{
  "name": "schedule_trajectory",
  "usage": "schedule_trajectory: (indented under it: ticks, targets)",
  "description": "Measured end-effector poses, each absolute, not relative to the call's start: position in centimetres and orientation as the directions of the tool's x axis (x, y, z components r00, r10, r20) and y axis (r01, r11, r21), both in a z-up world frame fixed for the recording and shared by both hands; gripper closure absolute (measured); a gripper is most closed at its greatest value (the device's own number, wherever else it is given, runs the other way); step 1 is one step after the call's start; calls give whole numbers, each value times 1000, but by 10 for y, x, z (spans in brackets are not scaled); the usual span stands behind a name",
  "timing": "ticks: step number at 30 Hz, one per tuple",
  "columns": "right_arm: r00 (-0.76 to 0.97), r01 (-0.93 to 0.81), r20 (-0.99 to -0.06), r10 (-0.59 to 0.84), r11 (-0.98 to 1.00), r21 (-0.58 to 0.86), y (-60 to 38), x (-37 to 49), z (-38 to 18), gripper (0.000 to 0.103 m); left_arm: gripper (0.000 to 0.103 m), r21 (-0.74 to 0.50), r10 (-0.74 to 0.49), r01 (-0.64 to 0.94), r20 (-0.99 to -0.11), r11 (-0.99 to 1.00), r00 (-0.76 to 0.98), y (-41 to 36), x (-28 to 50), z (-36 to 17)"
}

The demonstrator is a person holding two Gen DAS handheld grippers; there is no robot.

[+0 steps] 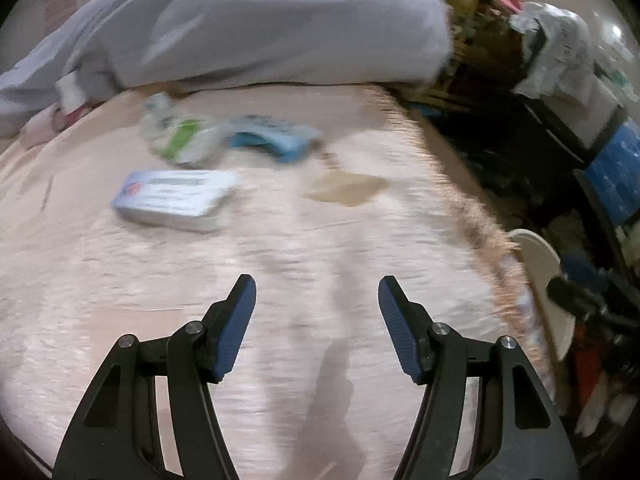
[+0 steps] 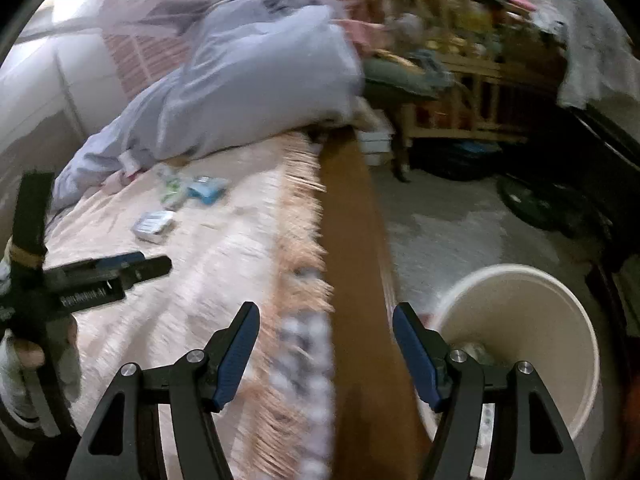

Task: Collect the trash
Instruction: 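Move both tools back over the remaining trash on the bed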

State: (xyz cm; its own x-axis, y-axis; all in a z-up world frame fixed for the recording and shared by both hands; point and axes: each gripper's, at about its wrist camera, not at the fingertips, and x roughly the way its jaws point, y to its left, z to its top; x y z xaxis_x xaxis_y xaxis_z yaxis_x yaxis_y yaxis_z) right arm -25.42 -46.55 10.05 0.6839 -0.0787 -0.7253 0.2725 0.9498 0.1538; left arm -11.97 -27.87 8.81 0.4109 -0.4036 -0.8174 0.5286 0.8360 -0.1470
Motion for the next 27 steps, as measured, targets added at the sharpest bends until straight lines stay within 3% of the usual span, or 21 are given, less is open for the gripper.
schedule_trajectory:
  ticks: [11, 14, 22, 27]
  targets:
    - [639, 100, -761, 112, 969, 226, -398, -101, 88, 36, 41, -107, -266, 341, -845, 934, 464, -156, -69, 77]
    - [625, 91, -773, 111, 973, 214, -378, -57, 79, 36, 41, -118, -256, 303, -845, 946, 469, -131, -59, 78]
    - [571, 153, -815, -93, 988, -6, -341, 22, 50, 36, 41, -164, -275, 261, -834, 951, 477, -100, -47, 82]
    - [515, 40, -855, 58, 995, 91, -314, 10, 39, 36, 41, -199, -292, 237, -830, 951, 475, -91, -35, 81]
